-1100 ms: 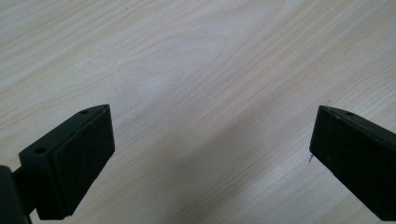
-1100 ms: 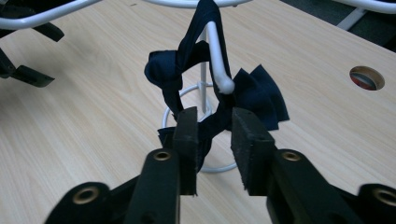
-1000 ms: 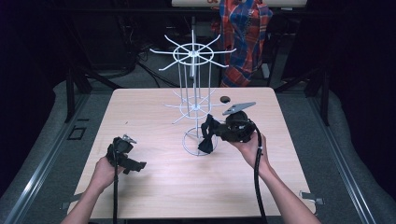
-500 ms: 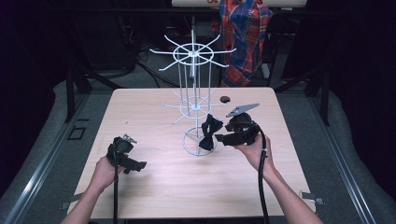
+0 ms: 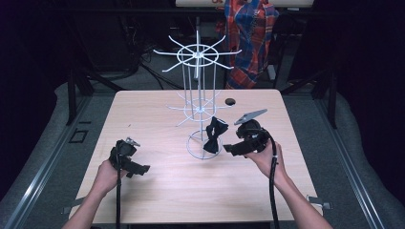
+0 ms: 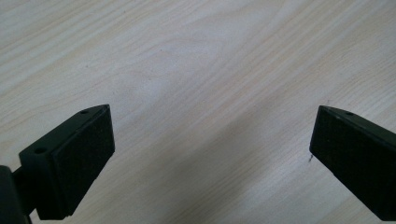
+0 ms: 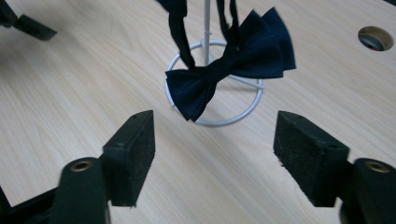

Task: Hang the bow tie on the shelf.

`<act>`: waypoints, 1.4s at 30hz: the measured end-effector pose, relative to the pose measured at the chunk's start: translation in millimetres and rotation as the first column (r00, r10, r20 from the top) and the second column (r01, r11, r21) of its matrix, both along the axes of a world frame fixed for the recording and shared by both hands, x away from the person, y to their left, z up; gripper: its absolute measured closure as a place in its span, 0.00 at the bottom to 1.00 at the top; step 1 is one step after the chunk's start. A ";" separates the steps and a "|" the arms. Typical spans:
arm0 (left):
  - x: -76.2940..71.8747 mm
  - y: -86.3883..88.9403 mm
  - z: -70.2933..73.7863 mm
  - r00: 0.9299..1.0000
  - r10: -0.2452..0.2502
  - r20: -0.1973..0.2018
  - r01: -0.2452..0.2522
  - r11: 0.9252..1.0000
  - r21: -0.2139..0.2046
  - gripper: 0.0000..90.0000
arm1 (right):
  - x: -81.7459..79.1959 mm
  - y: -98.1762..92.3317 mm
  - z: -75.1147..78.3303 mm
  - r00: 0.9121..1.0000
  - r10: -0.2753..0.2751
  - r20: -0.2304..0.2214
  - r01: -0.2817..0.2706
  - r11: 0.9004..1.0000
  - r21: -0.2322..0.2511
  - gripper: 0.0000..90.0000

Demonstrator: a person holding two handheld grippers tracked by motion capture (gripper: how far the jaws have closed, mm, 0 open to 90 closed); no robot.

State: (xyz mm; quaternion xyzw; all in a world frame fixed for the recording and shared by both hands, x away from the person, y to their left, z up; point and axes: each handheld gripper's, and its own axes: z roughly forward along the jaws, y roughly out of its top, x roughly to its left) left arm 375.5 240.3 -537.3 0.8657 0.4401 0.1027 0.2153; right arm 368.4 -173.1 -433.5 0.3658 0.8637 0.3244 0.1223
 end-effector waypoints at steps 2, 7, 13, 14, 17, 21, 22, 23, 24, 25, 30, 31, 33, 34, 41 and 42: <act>-0.1 0.0 0.2 1.000 0.000 0.000 0.000 1.000 -0.001 0.00 | -0.8 -0.2 -2.2 1.000 0.009 -0.004 -0.009 1.000 -0.011 0.27; -0.1 -0.3 0.6 1.000 -0.005 -0.003 0.005 1.000 -0.001 0.00 | -1.0 0.2 -8.7 0.999 0.027 -0.030 -0.029 0.999 -0.036 0.22; 0.0 -0.7 0.5 1.000 -0.004 -0.001 0.004 1.000 -0.004 0.00 | 1.0 2.1 -19.2 0.997 0.040 -0.062 -0.044 0.996 -0.073 0.18; 0.0 -0.8 0.5 1.000 -0.006 -0.001 0.006 1.000 -0.005 0.00 | 1.3 2.1 -20.7 0.997 0.039 -0.073 -0.045 0.996 -0.079 0.17; 0.0 -1.0 0.6 1.000 -0.006 -0.001 0.006 1.000 -0.005 0.00 | 2.7 2.4 -26.3 0.995 0.041 -0.091 -0.049 0.995 -0.086 0.16; -0.1 -1.0 0.8 1.000 -0.012 -0.001 0.012 1.000 -0.006 0.00 | 5.7 2.2 -34.0 0.992 0.042 -0.122 -0.057 0.991 -0.118 0.15; -0.1 -1.0 0.8 1.000 -0.012 -0.001 0.012 1.000 -0.006 0.00 | 6.2 2.0 -35.6 0.991 0.040 -0.125 -0.055 0.991 -0.122 0.15; -0.1 -1.0 0.7 1.000 -0.011 -0.001 0.011 1.000 -0.006 0.00 | 6.8 1.7 -38.1 0.991 0.035 -0.132 -0.051 0.992 -0.119 0.15; 0.1 -1.0 0.6 1.000 -0.012 -0.001 0.012 1.000 -0.006 0.00 | 7.8 1.7 -40.6 0.989 0.034 -0.144 -0.051 0.991 -0.120 0.15; 0.2 -1.1 0.4 1.000 -0.012 -0.002 0.012 1.000 -0.007 0.00 | 8.7 1.4 -42.6 0.987 0.035 -0.155 -0.055 0.990 -0.130 0.15; 0.1 -1.5 0.4 1.000 -0.014 -0.003 0.014 1.000 -0.008 0.00 | 12.7 1.7 -54.5 0.980 0.033 -0.198 -0.066 0.985 -0.162 0.12; 0.1 -1.5 0.5 1.000 -0.014 -0.003 0.014 1.000 -0.008 0.00 | 13.4 1.7 -56.6 0.978 0.031 -0.205 -0.067 0.983 -0.171 0.10; 0.1 -1.4 0.5 1.000 -0.013 -0.002 0.013 1.000 -0.008 0.00 | 14.7 1.8 -60.5 0.975 0.027 -0.222 -0.069 0.981 -0.180 0.06; 0.1 -1.4 0.5 1.000 -0.014 -0.002 0.014 1.000 -0.008 0.00 | 15.4 2.0 -63.2 0.972 0.022 -0.235 -0.066 0.981 -0.182 0.05; 0.0 -1.5 0.7 1.000 -0.014 -0.002 0.014 1.000 -0.006 0.00 | 19.3 0.8 -72.4 0.959 0.002 -0.285 -0.067 0.974 -0.216 0.00; -0.1 -1.5 0.8 1.000 -0.014 -0.002 0.014 1.000 -0.007 0.00 | 19.8 0.4 -73.4 0.958 0.001 -0.286 -0.067 0.973 -0.220 0.00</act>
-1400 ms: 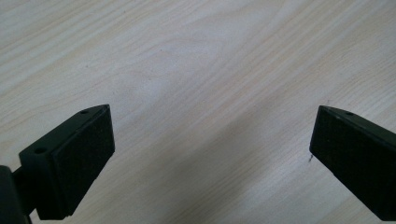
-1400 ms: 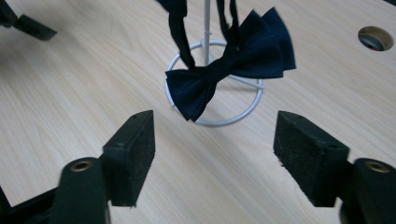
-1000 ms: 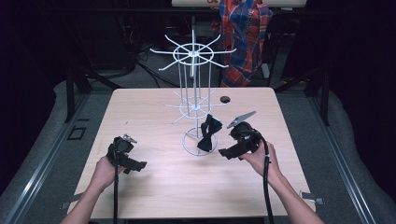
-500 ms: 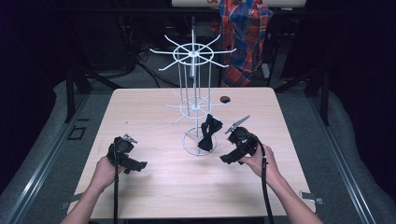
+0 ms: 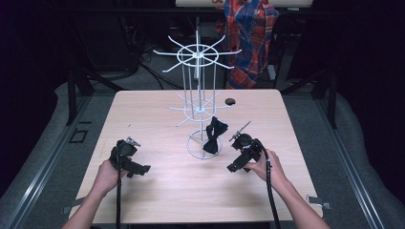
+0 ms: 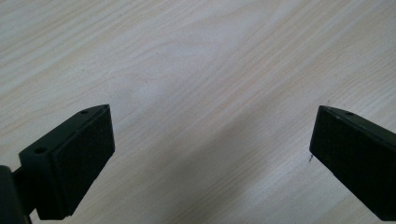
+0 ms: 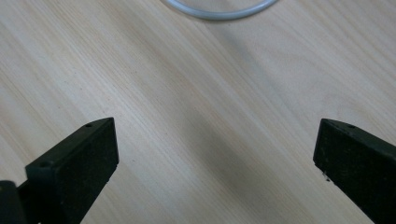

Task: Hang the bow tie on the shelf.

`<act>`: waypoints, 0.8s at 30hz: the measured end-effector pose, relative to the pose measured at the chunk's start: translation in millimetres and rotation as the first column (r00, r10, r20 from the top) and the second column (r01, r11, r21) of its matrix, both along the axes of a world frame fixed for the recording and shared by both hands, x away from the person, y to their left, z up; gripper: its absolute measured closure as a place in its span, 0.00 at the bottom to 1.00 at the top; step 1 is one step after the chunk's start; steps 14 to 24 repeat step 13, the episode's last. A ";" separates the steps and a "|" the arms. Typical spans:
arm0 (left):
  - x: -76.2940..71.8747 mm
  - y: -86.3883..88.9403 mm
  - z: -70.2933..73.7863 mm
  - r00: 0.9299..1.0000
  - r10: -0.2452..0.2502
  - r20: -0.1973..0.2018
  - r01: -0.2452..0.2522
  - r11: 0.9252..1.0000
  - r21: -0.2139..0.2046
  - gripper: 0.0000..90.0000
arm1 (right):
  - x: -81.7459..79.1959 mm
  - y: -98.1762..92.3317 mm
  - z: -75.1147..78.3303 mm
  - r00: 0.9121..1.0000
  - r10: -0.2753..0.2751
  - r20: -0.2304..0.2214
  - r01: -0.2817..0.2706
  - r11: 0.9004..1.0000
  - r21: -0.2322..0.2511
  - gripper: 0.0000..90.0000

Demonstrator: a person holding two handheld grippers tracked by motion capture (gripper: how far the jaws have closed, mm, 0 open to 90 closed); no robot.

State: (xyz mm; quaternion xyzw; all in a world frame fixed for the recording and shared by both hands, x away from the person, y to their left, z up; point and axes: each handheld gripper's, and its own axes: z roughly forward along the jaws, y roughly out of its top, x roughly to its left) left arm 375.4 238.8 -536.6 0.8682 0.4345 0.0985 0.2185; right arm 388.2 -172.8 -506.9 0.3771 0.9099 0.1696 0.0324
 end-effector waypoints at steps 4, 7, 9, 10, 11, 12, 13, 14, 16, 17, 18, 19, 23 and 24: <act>-0.2 -0.1 0.3 1.000 -0.001 0.000 0.001 1.000 0.000 0.00 | 0.9 -2.0 -1.6 1.000 -0.005 0.000 0.005 1.000 -0.009 0.00; 0.0 0.1 0.0 1.000 -0.001 0.000 0.001 1.000 0.001 0.00 | 1.7 -3.0 -2.1 1.000 -0.005 -0.001 0.005 1.000 -0.012 0.00; 0.0 -0.1 0.1 1.000 -0.001 -0.001 0.001 1.000 0.001 0.00 | 2.0 -3.2 -1.9 1.000 -0.003 0.002 0.003 1.000 -0.017 0.00; 0.0 -0.2 0.3 1.000 -0.002 0.000 0.002 1.000 0.002 0.00 | 2.0 -3.1 -1.6 1.000 -0.001 0.004 0.001 1.000 -0.018 0.00; 0.1 -0.3 0.4 1.000 -0.003 0.001 0.003 1.000 0.003 0.00 | 1.7 -2.7 -1.8 1.000 -0.006 0.006 0.006 1.000 -0.006 0.00; 0.1 -0.5 0.2 1.000 0.000 0.002 0.000 1.000 0.001 0.00 | 1.6 -2.7 -1.8 1.000 -0.009 0.011 0.009 1.000 -0.005 0.00; 0.2 -0.6 0.0 1.000 0.001 0.002 -0.001 1.000 0.001 0.00 | 1.8 -2.8 -1.5 1.000 -0.009 0.010 0.009 1.000 -0.006 0.00; 0.2 -0.6 0.0 1.000 0.001 0.002 -0.001 1.000 0.001 0.00 | 1.8 -2.8 -1.5 1.000 -0.009 0.010 0.009 1.000 -0.006 0.00; 0.2 -0.6 0.0 1.000 0.001 0.002 -0.001 1.000 0.001 0.00 | 1.8 -2.8 -1.5 1.000 -0.009 0.010 0.009 1.000 -0.006 0.00; 0.2 -0.6 0.0 1.000 0.001 0.002 -0.001 1.000 0.001 0.00 | 1.8 -2.8 -1.5 1.000 -0.009 0.010 0.009 1.000 -0.006 0.00; 0.2 -0.6 0.0 1.000 0.001 0.002 -0.001 1.000 0.001 0.00 | 1.8 -2.8 -1.5 1.000 -0.009 0.010 0.009 1.000 -0.006 0.00; 0.2 -0.6 0.0 1.000 0.001 0.002 -0.001 1.000 0.001 0.00 | 1.8 -2.8 -1.5 1.000 -0.009 0.010 0.009 1.000 -0.006 0.00; 0.2 -0.6 0.0 1.000 0.001 0.002 -0.001 1.000 0.001 0.00 | 1.8 -2.8 -1.5 1.000 -0.009 0.010 0.009 1.000 -0.006 0.00; 0.2 -0.6 0.0 1.000 0.001 0.002 -0.001 1.000 0.001 0.00 | 1.8 -2.8 -1.5 1.000 -0.009 0.010 0.009 1.000 -0.006 0.00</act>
